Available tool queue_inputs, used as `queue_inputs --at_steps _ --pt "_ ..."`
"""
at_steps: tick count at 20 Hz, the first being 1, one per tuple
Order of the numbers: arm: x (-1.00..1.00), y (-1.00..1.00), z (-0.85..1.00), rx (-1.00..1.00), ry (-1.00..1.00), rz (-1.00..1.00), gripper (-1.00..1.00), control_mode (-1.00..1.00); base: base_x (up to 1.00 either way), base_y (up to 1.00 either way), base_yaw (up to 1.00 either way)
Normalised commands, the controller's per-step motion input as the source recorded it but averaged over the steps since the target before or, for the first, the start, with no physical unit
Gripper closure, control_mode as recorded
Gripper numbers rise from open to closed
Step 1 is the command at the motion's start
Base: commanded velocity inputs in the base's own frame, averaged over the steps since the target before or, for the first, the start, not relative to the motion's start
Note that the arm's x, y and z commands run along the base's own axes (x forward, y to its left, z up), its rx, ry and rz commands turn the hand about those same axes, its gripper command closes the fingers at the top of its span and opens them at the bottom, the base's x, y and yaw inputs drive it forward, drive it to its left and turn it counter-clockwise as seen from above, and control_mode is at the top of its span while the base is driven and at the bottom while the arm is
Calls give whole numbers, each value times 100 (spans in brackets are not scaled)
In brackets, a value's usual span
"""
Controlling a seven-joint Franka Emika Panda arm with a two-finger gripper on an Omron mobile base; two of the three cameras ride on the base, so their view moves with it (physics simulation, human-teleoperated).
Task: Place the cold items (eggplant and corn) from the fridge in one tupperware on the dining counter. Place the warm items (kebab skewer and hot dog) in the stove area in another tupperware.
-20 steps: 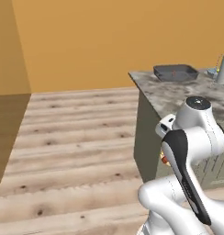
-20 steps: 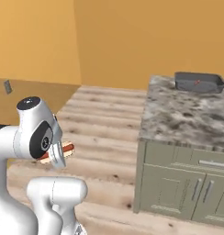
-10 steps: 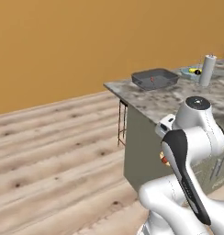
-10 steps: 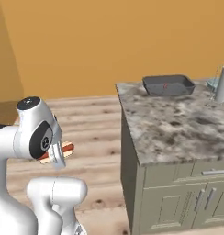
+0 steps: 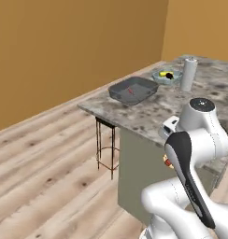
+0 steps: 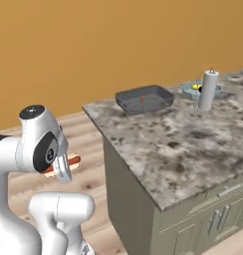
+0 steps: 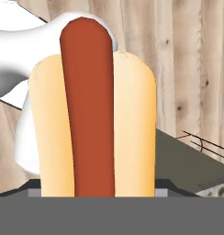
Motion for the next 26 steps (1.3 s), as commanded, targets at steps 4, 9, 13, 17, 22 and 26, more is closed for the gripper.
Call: queue_inputs --at_steps 4,9,13,17,22,26 --pt "0 0 0 0 0 0 100 100 33 99 -51" --pt "0 0 0 0 0 0 100 100 5 99 -52" --pt "0 0 0 0 0 0 100 100 6 94 -54" --pt "0 0 0 0 0 0 100 100 17 89 -51" --pt "0 0 0 0 0 0 100 100 41 73 -44" --pt "0 0 0 0 0 0 100 100 43 53 -40"
